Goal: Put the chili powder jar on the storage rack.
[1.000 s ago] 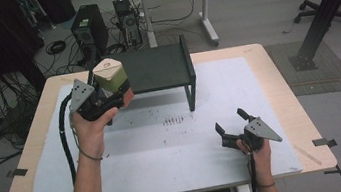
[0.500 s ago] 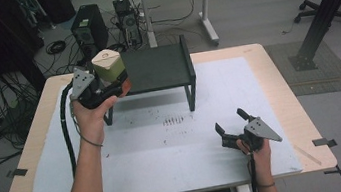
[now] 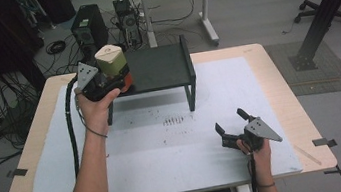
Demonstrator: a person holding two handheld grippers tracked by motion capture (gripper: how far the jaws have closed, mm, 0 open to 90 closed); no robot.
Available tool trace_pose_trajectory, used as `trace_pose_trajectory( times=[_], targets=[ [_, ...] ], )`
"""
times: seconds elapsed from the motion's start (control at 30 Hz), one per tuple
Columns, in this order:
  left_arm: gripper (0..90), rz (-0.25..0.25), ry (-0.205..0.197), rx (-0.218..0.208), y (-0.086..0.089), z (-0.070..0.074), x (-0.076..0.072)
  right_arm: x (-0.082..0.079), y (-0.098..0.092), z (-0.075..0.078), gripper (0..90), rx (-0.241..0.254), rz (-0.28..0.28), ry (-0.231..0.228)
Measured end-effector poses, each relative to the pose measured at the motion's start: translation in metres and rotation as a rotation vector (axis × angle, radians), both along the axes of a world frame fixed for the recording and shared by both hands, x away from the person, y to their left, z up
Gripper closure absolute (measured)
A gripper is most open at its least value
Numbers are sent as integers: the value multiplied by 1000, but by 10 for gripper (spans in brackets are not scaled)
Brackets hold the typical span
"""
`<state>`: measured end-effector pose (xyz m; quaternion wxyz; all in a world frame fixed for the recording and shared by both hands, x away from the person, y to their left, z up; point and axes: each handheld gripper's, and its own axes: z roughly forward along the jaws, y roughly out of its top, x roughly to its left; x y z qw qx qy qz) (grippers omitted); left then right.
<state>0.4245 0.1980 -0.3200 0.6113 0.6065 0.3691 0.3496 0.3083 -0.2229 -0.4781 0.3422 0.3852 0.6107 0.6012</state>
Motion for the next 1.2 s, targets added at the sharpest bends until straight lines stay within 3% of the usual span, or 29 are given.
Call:
trace_pose_trajectory(
  times=[0.33,1.2],
  targets=[
    [288,10,18,8,0,-8,9,0,0,0,28,1,-1,-1],
    [288,5,0,18,0,-10,10,0,0,0,28,-1,0,-3]
  ],
)
